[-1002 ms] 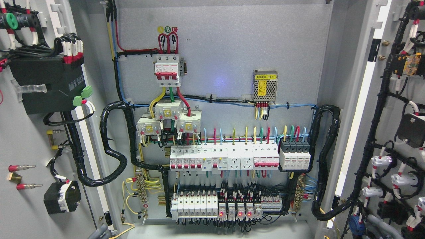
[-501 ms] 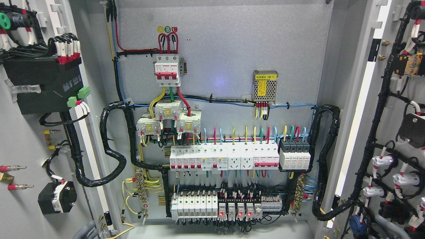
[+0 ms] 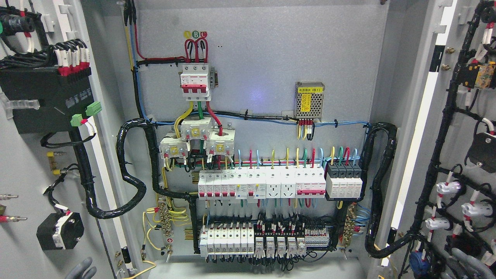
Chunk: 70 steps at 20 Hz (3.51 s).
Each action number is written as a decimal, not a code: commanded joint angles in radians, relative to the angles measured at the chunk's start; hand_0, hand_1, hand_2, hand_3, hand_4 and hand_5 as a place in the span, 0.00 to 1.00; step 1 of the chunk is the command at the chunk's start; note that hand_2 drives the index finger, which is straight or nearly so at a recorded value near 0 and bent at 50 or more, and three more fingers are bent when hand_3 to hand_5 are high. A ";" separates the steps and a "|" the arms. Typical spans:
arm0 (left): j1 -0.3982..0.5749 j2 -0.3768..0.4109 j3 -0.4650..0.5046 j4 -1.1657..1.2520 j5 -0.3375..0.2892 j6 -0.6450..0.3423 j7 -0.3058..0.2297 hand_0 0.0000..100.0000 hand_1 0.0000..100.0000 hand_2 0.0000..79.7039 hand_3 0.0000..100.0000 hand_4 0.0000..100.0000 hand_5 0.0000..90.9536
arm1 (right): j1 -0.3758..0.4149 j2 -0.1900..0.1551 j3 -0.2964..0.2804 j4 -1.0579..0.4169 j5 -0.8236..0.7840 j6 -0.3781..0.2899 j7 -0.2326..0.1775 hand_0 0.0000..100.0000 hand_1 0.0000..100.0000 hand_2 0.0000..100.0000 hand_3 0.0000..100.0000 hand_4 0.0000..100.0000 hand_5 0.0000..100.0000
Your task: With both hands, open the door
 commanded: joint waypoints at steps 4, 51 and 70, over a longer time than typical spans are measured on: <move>0.028 0.063 0.140 0.009 0.106 0.002 -0.001 0.00 0.00 0.00 0.00 0.00 0.00 | 0.000 0.045 -0.041 0.020 -0.009 0.001 -0.001 0.19 0.00 0.00 0.00 0.00 0.00; 0.104 0.232 0.369 0.233 0.450 0.010 -0.002 0.00 0.00 0.00 0.00 0.00 0.00 | 0.005 0.129 -0.168 0.083 -0.102 0.001 -0.004 0.19 0.00 0.00 0.00 0.00 0.00; 0.106 0.251 0.367 0.257 0.489 0.017 -0.001 0.00 0.00 0.00 0.00 0.00 0.00 | 0.053 0.128 -0.253 0.086 -0.107 -0.004 -0.004 0.19 0.00 0.00 0.00 0.00 0.00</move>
